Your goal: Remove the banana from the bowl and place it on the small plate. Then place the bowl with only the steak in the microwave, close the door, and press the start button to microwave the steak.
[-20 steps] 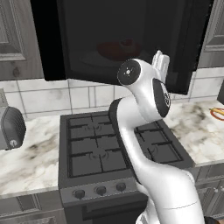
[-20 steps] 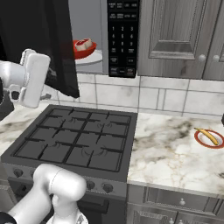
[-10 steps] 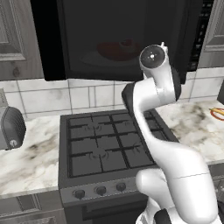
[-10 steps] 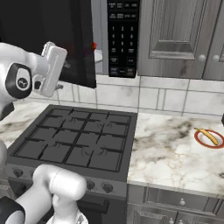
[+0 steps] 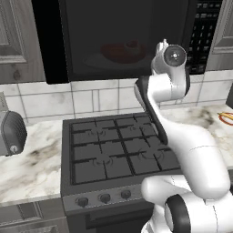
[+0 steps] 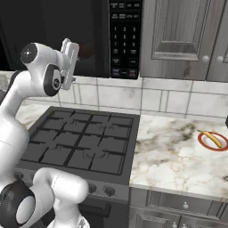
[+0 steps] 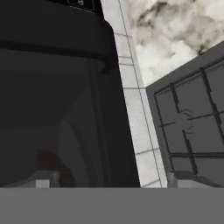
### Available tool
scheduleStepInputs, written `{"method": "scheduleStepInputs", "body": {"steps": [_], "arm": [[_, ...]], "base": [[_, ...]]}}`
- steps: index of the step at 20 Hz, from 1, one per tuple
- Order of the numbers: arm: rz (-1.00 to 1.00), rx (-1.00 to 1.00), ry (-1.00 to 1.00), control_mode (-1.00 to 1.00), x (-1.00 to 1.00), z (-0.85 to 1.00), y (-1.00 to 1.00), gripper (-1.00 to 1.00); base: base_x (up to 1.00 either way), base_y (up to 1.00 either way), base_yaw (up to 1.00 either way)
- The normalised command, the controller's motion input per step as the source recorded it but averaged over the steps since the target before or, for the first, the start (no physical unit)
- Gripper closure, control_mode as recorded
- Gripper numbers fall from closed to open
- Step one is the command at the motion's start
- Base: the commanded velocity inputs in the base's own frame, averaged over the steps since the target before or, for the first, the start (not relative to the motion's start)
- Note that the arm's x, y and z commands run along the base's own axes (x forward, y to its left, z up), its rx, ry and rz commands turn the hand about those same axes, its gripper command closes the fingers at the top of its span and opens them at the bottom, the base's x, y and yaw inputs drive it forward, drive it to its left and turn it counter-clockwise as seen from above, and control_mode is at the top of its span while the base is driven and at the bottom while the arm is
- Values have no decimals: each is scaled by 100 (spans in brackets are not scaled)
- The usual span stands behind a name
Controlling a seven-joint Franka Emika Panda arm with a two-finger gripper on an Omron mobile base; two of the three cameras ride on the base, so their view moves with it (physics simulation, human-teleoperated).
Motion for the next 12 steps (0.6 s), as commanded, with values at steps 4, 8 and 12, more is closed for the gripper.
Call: {"method": "scheduleStepInputs", "body": {"steps": [4,8,12], "arm": [[25,4,0,-100,85,0,0,-100],[23,4,0,-100,85,0,0,-100],[20,0,0,-100,43,-2,0,-100]], "base": [[0,0,0],[0,0,0],[0,0,0]]}}
